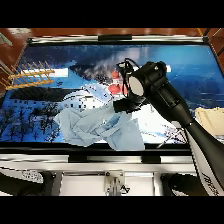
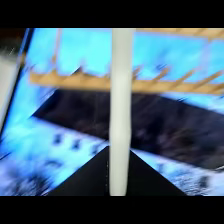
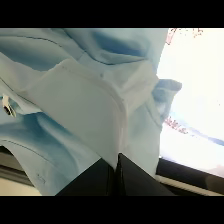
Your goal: Fold the shirts.
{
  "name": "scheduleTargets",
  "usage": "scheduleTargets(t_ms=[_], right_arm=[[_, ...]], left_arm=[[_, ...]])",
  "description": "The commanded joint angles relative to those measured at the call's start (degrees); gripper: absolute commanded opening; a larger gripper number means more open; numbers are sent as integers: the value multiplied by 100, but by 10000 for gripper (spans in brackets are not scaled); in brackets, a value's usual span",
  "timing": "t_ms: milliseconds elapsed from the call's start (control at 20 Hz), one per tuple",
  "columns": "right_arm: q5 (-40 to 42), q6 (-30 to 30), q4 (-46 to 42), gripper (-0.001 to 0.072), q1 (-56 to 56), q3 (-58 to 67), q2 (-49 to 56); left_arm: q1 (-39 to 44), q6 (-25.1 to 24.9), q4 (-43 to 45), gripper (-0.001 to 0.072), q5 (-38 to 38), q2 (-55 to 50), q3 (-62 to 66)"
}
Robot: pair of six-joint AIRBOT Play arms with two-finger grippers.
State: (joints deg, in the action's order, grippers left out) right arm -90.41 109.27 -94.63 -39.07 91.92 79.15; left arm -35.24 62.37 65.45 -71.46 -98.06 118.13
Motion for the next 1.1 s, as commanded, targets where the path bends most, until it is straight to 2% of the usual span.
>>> scheduleTargets(t_ms=[0, 150, 350, 500, 650, 850, 1050], right_arm=[[-87, -116, -136, 66, 278, 17, -98], [-105, -243, -136, 67, 601, 144, -140], [-46, -549, -149, 67, 1082, 363, -140], [-7, -748, -146, 67, 1539, 361, -140], [61, -935, -144, 66, 1862, 361, -140], [42, -1102, -101, 67, 1930, 361, -140], [11, -1099, 350, 66, 1930, 361, -140]], left_arm=[[785, 317, -570, 50, -450, 695, 13], [1888, 476, -304, 49, -1257, 1333, -313], [3429, 503, 730, 49, -2295, 2378, -1394], [4336, 551, 1040, 49, -2111, 3652, -2852], [4903, 763, 1464, 49, -2140, 5088, -4378], [5563, 796, 1469, 49, -2717, 6985, -5775], [6450, 1357, 1604, 48, -2999, 7744, -6581]])
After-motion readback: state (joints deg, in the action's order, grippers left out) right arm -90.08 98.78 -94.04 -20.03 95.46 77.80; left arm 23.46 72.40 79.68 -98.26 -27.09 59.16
